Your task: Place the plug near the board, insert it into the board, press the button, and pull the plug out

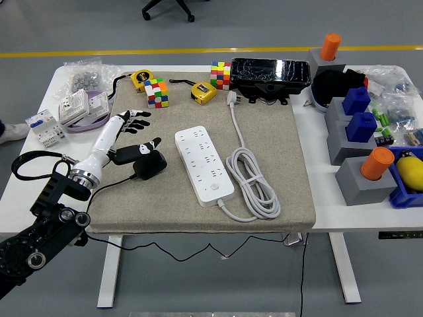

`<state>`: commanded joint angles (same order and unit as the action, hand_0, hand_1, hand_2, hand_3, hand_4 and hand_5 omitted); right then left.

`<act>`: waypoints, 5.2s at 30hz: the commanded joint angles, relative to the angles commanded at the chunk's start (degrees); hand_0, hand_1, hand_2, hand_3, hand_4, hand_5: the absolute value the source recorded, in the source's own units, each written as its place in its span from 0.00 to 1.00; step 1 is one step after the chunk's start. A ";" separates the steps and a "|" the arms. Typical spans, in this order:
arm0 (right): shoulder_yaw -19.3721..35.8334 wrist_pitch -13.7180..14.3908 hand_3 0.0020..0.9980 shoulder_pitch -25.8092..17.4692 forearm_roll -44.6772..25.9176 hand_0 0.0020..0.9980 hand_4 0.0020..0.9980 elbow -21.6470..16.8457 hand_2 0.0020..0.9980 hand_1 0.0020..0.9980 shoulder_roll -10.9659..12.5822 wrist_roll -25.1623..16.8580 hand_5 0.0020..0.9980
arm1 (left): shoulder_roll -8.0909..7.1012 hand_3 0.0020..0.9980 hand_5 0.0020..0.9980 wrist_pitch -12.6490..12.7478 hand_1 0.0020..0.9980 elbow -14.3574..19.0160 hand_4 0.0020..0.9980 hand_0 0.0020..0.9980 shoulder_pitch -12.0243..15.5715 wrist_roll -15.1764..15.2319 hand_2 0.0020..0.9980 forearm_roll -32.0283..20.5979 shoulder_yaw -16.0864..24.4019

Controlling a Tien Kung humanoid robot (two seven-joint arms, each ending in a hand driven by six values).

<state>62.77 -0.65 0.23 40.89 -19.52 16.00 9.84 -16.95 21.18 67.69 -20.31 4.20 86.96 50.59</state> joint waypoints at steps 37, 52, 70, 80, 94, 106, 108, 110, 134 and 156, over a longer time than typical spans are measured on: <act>-0.13 0.01 0.56 0.02 -0.19 0.58 0.91 0.01 0.67 0.65 -0.26 -0.10 0.43 | 3.08 0.53 0.08 1.13 0.43 -8.17 0.71 0.41 -2.33 -8.67 0.45 7.49 -4.25; -0.20 0.01 0.56 -0.02 -0.15 0.58 0.91 0.00 0.67 0.65 -0.21 -0.10 0.43 | 2.92 0.51 0.00 0.02 0.38 -5.68 0.61 0.35 -2.41 -6.87 0.40 6.55 -3.60; -0.75 0.01 0.56 0.04 -0.54 0.58 0.91 0.10 0.66 0.65 -0.13 -0.12 0.43 | 4.77 0.51 0.00 -0.39 0.38 -5.04 0.60 0.35 -5.25 -5.40 0.39 4.44 -7.87; -0.81 0.01 0.56 0.20 -0.55 0.58 0.91 -0.10 0.66 0.65 -0.16 -0.20 0.43 | 5.11 0.51 0.00 -0.43 0.38 -5.41 0.60 0.35 -5.49 -5.74 0.39 4.72 -9.21; -0.91 0.00 0.56 0.17 -0.62 0.58 0.91 -0.07 0.66 0.65 -0.08 -0.17 0.43 | 5.48 0.51 0.00 -0.01 0.38 -6.13 0.60 0.35 -5.80 -5.92 0.40 5.49 -10.09; -0.87 0.03 0.56 0.29 -0.68 0.58 0.91 -0.13 0.66 0.65 -0.01 -0.18 0.43 | 6.03 0.51 0.00 0.75 0.39 -6.70 0.60 0.35 -6.14 -6.06 0.40 5.94 -10.44; -0.92 0.02 0.56 0.29 -0.70 0.58 0.91 -0.12 0.66 0.65 -0.01 -0.17 0.43 | 6.09 0.51 0.00 0.98 0.39 -6.75 0.60 0.35 -6.14 -6.10 0.40 5.97 -10.44; -0.97 0.02 0.56 0.27 -0.73 0.58 0.91 -0.11 0.66 0.65 -0.03 -0.17 0.43 | 6.10 0.51 0.00 0.97 0.39 -6.75 0.60 0.35 -6.13 -6.16 0.40 6.04 -10.43; -1.05 0.01 0.56 0.20 -0.75 0.58 0.91 -0.18 0.66 0.65 0.00 -0.17 0.43 | 5.73 0.53 0.00 0.27 0.42 -6.37 0.62 0.37 -5.50 -6.12 0.42 6.03 -10.04; -0.93 -0.06 0.56 0.21 -0.65 0.58 0.91 -0.37 0.66 0.65 -0.01 -0.11 0.43 | 5.71 0.80 0.30 0.36 0.83 -6.32 1.00 0.75 -5.47 -4.13 0.79 5.38 -9.96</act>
<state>61.84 -0.71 0.44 40.25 -19.88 15.99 9.73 -11.24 21.54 61.38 -25.78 0.08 92.33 40.64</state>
